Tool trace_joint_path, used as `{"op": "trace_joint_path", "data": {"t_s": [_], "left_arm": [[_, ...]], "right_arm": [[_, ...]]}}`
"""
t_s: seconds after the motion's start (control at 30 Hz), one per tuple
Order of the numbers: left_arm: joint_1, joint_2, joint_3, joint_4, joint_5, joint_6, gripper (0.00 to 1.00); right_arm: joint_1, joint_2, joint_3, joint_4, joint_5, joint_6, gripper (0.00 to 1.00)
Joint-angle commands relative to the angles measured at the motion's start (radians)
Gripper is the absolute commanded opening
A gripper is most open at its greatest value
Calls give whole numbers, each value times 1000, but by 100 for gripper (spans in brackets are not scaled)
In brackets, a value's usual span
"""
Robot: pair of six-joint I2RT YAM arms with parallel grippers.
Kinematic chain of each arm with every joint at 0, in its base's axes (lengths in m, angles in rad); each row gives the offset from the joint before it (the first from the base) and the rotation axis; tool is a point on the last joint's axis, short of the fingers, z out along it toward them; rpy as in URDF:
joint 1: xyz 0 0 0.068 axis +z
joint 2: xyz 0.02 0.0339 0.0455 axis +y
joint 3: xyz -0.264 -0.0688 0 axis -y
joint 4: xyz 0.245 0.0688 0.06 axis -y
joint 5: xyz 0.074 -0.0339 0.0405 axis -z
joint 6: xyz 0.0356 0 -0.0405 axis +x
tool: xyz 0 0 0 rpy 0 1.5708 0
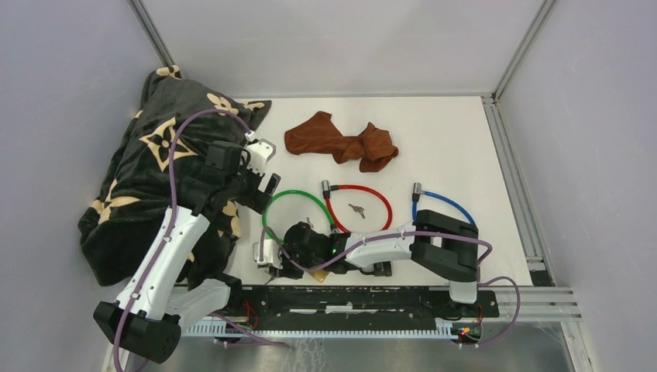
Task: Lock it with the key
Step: Place the key at the center of the board, then reset both arms
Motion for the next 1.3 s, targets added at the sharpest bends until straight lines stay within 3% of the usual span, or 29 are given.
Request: {"op": "trace_joint_path", "data": {"t_s": [0.0, 0.07, 0.1, 0.13, 0.2, 0.33, 0.5, 0.63, 0.73, 0.87, 1.07, 1.17, 1.27], "left_arm": [[8, -15, 0, 44, 5, -38, 100], [8, -13, -2, 47, 9, -38, 100], [8, -11, -2, 46, 11, -39, 100], [8, -11, -2, 47, 12, -40, 100], [10, -11, -2, 47, 14, -39, 100], [12, -13, -8, 48, 17, -38, 100], [24, -23, -20, 52, 43, -43, 100], [33, -30, -20, 52, 50, -42, 100], [45, -33, -24, 53, 68, -45, 100], [60, -40, -34, 67, 84, -48, 100], [65, -50, -103, 158, 32, -94, 100], [66, -63, -180, 240, 2, -135, 100], [68, -69, -261, 341, -43, -186, 100]], "right_arm": [[7, 14, 89, -82, 21, -60, 40], [7, -11, 101, -129, -4, -79, 55], [7, -34, 108, -153, -12, -90, 76], [6, -64, 113, -180, -15, -95, 87], [4, -138, 110, -219, -13, -96, 94], [-50, -367, 31, -226, -32, -62, 97], [-260, -684, -155, -157, -115, 53, 98], [-439, -876, -253, -220, -114, 77, 98], [-545, -930, -260, -355, -3, 88, 98], [-751, -945, -301, -500, 313, 167, 98], [-1173, -1069, -583, -381, 429, 300, 98], [-1285, -1116, -687, -331, 519, 329, 98], [-1319, -1145, -733, -319, 569, 336, 98]]}}
